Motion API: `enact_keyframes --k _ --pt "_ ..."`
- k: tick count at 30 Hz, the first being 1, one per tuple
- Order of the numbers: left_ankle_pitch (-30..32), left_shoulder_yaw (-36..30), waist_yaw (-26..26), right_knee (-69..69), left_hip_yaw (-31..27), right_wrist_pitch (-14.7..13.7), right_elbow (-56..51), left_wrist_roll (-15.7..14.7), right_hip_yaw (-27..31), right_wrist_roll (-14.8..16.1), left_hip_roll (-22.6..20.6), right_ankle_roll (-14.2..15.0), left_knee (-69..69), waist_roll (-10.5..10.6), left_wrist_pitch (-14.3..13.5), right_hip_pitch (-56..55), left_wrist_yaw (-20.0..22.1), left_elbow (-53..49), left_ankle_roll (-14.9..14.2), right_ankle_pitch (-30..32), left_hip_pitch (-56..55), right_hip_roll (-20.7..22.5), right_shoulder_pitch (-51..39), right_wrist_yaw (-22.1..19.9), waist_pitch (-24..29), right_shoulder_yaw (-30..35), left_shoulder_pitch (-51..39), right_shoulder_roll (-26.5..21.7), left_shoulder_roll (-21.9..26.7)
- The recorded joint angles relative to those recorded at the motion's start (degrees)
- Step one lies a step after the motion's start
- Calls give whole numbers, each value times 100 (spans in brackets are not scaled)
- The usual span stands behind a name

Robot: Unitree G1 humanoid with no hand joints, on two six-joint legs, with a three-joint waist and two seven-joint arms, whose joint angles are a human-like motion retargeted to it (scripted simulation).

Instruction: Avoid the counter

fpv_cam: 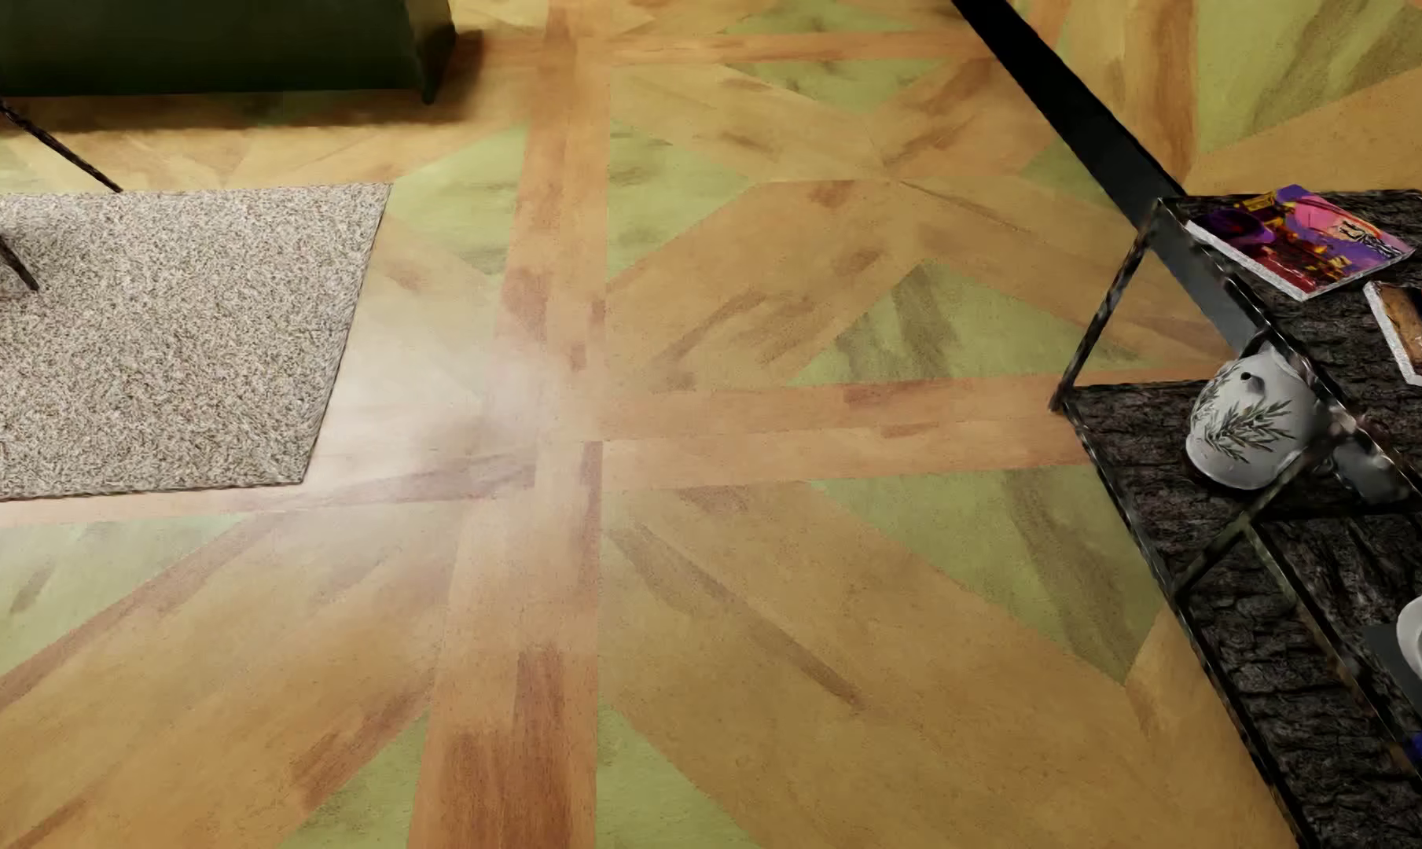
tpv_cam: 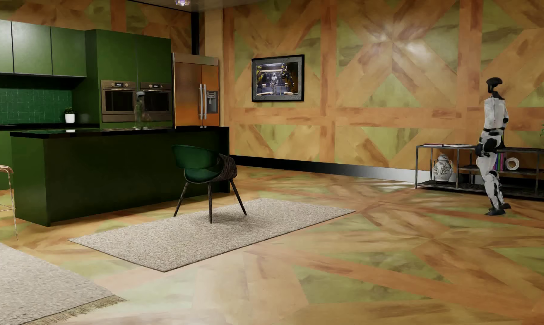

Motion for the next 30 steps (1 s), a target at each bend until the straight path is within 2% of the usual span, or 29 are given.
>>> enact_keyframes --k 1,2,3,6,8,10,13,16,18,19,21,22,23,25,27,29,30 --pt "-210 -34 -10 41 0 0 -64 0 0 0 -17 0 563 -20 0 6 0 -4 0 57 -17 5 22 0 13 24 25 -14 16" --pt "-931 -49 57 84 0 0 -131 0 0 0 -64 0 1456 -42 0 12 0 -3 0 86 -53 19 46 0 16 57 61 -33 30" --pt "-1389 9 181 148 0 0 -187 0 0 0 -84 0 1652 -50 0 -18 0 -7 0 86 -239 57 58 0 3 66 103 -43 46" --pt "-1595 246 406 263 0 0 -586 0 0 0 66 0 3540 76 0 387 0 -167 0 -134 -1264 203 -5 0 383 -58 197 -189 30" --pt "-1573 271 744 155 0 0 -888 0 0 0 83 0 4350 62 0 703 0 -253 0 -570 -2013 144 -119 0 509 -144 285 -222 24" --pt "-1408 297 1208 -44 0 0 -1001 0 0 0 92 0 4061 -108 0 1013 0 -208 0 -996 -2612 -70 -256 0 489 -329 447 -110 91" --pt "-663 152 1384 -287 0 0 -1257 0 0 0 249 0 3165 -126 0 1733 0 87 0 -1829 -3345 -155 -517 0 606 -145 542 -231 114" --pt "-563 -19 1595 -330 0 0 -1197 0 0 0 364 0 2501 -103 0 2296 0 363 0 -2062 -3773 -231 -747 0 612 -27 557 -237 92" --pt "-706 38 1785 -247 0 0 -947 0 0 0 374 0 2920 -143 0 2580 0 495 0 -1747 -3937 -385 -706 0 553 -99 626 -199 86" --pt "-752 68 1891 -27 0 0 -817 0 0 0 355 0 3271 -207 0 2574 0 569 0 -1292 -3975 -463 -606 0 508 13 624 -156 97" --pt "-1083 -51 1847 1097 0 0 -334 0 0 0 131 0 3838 -340 0 2268 0 738 0 326 -3737 -665 -408 0 481 256 556 -86 99" --pt "-1304 -50 1704 2096 0 0 -99 0 0 0 25 0 3904 -278 0 1831 0 732 0 1173 -3460 -677 -304 0 478 322 509 -71 72" --pt "-1495 -23 1537 3292 0 0 44 0 0 0 -87 0 3854 -225 0 1239 0 614 0 1610 -3102 -688 -216 0 520 376 466 -93 49" --pt "-1771 2 998 4949 0 0 73 0 0 0 -265 0 3518 -95 0 26 0 234 0 1464 -2204 -656 52 0 635 246 350 -114 30" --pt "-1759 132 395 4541 0 0 134 0 0 0 -257 0 2801 104 0 -1109 0 -186 0 1487 -1182 -499 195 0 715 305 194 -139 53" --pt "-1777 295 -169 2635 0 0 105 0 0 0 -202 0 2079 226 0 -1861 0 -633 0 2134 -133 -434 383 0 719 252 151 -189 123" --pt "-1885 261 -436 1575 0 0 65 0 0 0 -168 0 1803 267 0 -2106 0 -828 0 2122 322 -475 451 0 693 230 68 -210 183"
